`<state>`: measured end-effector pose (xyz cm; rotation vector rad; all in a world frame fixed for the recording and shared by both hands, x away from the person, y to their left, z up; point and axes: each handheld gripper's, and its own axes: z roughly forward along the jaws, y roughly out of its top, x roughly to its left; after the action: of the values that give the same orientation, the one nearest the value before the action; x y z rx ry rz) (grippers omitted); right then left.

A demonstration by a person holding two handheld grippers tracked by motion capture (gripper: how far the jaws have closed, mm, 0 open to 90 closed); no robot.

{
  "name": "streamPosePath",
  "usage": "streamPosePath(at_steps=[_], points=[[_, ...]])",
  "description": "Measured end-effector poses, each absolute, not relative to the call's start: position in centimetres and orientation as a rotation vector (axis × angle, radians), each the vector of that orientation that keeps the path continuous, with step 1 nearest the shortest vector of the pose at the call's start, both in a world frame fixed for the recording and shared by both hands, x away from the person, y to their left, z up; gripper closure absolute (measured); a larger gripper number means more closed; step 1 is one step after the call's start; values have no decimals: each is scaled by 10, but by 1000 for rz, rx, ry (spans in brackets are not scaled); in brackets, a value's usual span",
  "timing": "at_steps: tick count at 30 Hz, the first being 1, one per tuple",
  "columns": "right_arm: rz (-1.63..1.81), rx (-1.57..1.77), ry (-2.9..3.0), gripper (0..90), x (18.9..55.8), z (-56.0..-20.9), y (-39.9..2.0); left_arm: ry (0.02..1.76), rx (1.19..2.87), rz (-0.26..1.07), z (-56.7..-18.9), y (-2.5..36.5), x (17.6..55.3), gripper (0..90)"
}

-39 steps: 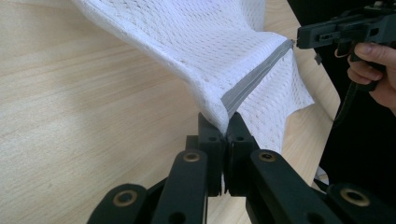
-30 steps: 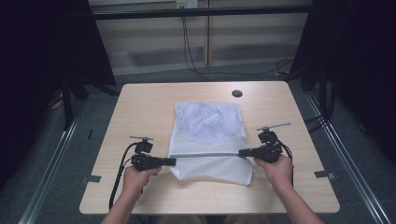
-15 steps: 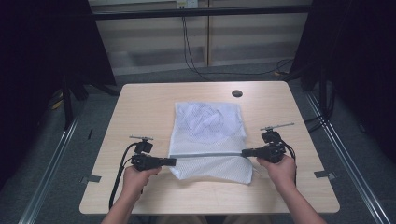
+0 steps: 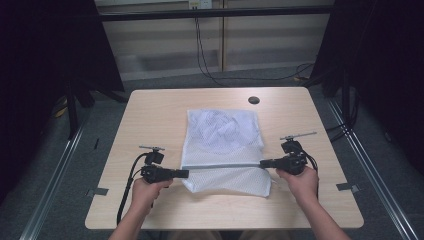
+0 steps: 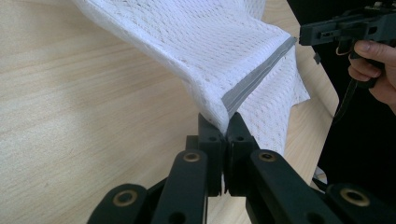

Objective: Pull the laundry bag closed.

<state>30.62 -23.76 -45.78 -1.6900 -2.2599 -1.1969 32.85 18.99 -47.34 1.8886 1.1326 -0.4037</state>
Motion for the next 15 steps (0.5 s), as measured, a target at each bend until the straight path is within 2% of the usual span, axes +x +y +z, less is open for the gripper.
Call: streamPosePath(at_steps=[15], points=[[-1188,-1708,-2263,870,305,-459,-242,1130,1893,-386,-473,191,329,881]])
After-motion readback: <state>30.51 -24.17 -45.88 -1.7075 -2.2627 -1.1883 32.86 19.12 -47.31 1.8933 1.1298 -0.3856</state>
